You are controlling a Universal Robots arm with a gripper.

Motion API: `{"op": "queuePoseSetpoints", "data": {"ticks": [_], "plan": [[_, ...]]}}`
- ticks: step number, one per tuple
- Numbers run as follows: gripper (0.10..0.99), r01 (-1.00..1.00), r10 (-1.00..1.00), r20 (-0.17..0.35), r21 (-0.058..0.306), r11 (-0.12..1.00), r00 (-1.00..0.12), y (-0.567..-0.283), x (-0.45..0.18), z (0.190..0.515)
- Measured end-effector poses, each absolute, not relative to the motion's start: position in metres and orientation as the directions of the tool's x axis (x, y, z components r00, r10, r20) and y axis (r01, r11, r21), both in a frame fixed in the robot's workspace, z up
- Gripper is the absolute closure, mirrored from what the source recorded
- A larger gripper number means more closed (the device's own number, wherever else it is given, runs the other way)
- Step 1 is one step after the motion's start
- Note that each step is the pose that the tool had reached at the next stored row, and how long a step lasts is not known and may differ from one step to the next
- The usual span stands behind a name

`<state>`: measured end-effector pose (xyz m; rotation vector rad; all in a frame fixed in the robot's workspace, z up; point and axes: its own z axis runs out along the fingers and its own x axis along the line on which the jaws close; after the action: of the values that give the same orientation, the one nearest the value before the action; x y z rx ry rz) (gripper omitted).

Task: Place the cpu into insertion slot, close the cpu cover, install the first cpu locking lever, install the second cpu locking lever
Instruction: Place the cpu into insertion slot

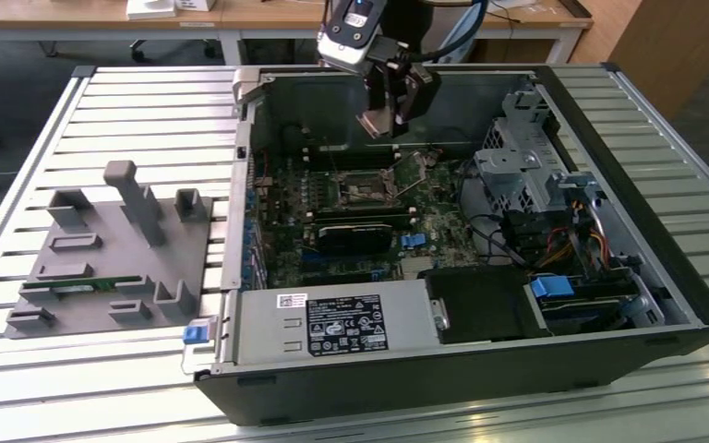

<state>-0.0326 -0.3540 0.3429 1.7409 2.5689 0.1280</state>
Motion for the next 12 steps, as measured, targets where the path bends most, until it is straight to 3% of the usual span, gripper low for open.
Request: {"op": "queuePoseSetpoints", "data": {"ticks": [12], "plan": [[0.545,0.925,0.928,0.017,0.088,0.368,-0.371,-0.3540,-0.0326,0.3402]]}}
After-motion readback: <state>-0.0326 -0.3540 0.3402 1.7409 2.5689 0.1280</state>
